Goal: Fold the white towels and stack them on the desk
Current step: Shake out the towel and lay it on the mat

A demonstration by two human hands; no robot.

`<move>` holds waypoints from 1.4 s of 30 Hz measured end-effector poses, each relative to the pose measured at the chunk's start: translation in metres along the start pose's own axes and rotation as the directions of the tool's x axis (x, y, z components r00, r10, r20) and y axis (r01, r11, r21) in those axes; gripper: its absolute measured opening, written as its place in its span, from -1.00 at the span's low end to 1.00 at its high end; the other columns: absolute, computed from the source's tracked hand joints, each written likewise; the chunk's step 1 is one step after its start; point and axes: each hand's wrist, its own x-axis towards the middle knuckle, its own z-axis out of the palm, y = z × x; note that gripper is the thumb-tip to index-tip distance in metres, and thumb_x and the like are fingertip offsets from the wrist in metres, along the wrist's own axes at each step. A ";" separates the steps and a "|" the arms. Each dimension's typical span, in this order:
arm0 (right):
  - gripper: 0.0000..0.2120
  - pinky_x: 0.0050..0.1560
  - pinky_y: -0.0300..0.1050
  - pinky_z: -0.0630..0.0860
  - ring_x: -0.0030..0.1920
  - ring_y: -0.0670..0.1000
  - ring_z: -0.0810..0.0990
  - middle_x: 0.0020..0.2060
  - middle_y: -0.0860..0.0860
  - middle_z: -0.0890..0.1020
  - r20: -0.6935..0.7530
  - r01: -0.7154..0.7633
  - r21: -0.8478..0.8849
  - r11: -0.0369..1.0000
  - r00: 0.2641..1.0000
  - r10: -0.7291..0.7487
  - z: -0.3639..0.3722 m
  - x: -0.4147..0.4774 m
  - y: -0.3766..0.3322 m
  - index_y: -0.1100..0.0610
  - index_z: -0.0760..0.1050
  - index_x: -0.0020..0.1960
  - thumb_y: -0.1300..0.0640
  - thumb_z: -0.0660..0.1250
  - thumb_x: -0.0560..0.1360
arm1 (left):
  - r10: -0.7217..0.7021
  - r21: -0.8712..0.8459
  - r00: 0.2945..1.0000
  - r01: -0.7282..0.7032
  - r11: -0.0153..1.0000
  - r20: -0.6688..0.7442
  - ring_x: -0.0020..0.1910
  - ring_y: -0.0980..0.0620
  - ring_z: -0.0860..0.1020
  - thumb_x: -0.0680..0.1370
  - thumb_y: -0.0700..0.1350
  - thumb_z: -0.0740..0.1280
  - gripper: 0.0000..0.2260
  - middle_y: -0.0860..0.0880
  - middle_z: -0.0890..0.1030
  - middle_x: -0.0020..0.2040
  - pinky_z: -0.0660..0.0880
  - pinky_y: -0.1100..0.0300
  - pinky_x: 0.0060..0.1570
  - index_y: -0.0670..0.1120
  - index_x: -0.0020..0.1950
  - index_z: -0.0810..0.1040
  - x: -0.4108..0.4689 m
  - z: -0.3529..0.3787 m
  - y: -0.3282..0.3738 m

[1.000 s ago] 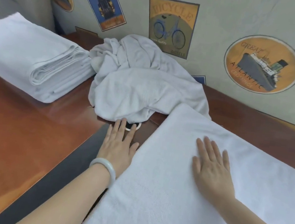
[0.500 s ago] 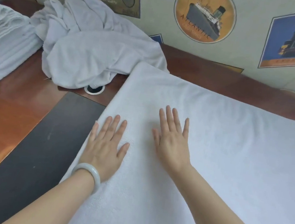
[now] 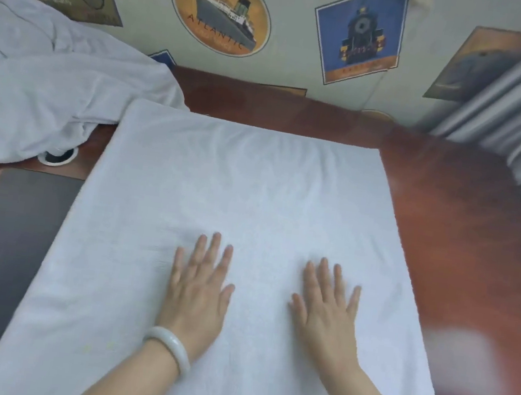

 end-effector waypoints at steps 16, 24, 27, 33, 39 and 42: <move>-0.38 0.53 0.20 -0.09 0.57 0.13 0.05 0.57 0.13 0.14 -0.108 -0.203 0.076 0.976 0.972 0.211 0.001 -0.095 0.060 0.18 0.09 0.58 -0.12 -0.08 0.62 | 0.149 0.031 0.972 -0.157 0.987 0.182 0.55 -0.15 0.19 0.60 0.13 0.04 -0.45 -0.11 0.20 0.58 0.11 -0.29 0.42 -0.05 0.55 0.26 -0.074 0.013 0.077; -0.40 0.52 0.14 0.05 0.57 0.04 0.09 0.57 0.07 0.16 -0.052 -0.124 0.033 0.992 0.991 0.126 0.019 -0.161 0.084 0.13 0.11 0.59 -0.14 -0.19 0.65 | 0.158 0.061 0.963 -0.175 0.983 0.217 0.57 -0.03 0.14 0.66 0.11 -0.10 -0.49 -0.02 0.14 0.60 0.12 -0.21 0.45 -0.02 0.58 0.21 -0.112 0.010 0.042; -0.31 0.49 0.23 0.09 0.53 0.17 0.18 0.53 0.16 0.23 -0.005 -0.368 0.053 0.928 0.929 0.369 0.016 -0.191 0.126 0.17 0.10 0.58 -0.23 -0.24 0.62 | 0.069 0.068 0.972 -0.086 0.994 0.224 0.57 -0.05 0.13 0.67 0.12 -0.19 -0.45 -0.04 0.13 0.60 0.14 -0.21 0.46 -0.04 0.58 0.23 -0.127 0.004 0.014; -0.32 0.53 0.21 -0.07 0.54 0.19 0.14 0.52 0.19 0.24 -0.069 -0.190 0.047 0.981 0.979 0.193 0.002 -0.190 0.047 0.22 0.19 0.55 -0.19 -0.24 0.64 | -0.123 0.105 0.976 0.105 0.989 0.178 0.55 -0.26 0.14 0.62 0.19 -0.09 -0.46 -0.19 0.16 0.58 0.02 -0.40 0.38 0.02 0.57 0.15 -0.159 -0.013 0.008; -0.42 0.54 0.15 -0.06 0.59 0.04 -0.01 0.59 0.00 0.07 0.011 0.041 0.012 0.999 0.999 -0.041 0.028 -0.200 -0.013 0.01 0.02 0.61 -0.16 -0.07 0.64 | -0.142 0.111 0.956 0.116 0.987 0.257 0.57 -0.04 0.11 0.65 0.18 -0.23 -0.42 -0.05 0.12 0.61 0.00 -0.22 0.47 -0.01 0.59 0.16 -0.197 -0.018 -0.062; -0.39 0.54 0.11 -0.14 0.59 0.05 -0.05 0.59 0.01 0.03 0.049 -0.187 0.075 0.979 0.982 0.184 0.028 -0.215 -0.016 0.03 -0.03 0.61 -0.20 -0.24 0.63 | -0.283 0.098 0.928 0.267 0.959 0.241 0.59 0.05 -0.06 0.63 0.20 -0.28 -0.40 0.02 -0.04 0.62 -0.13 -0.09 0.51 -0.01 0.62 0.03 -0.207 -0.028 -0.094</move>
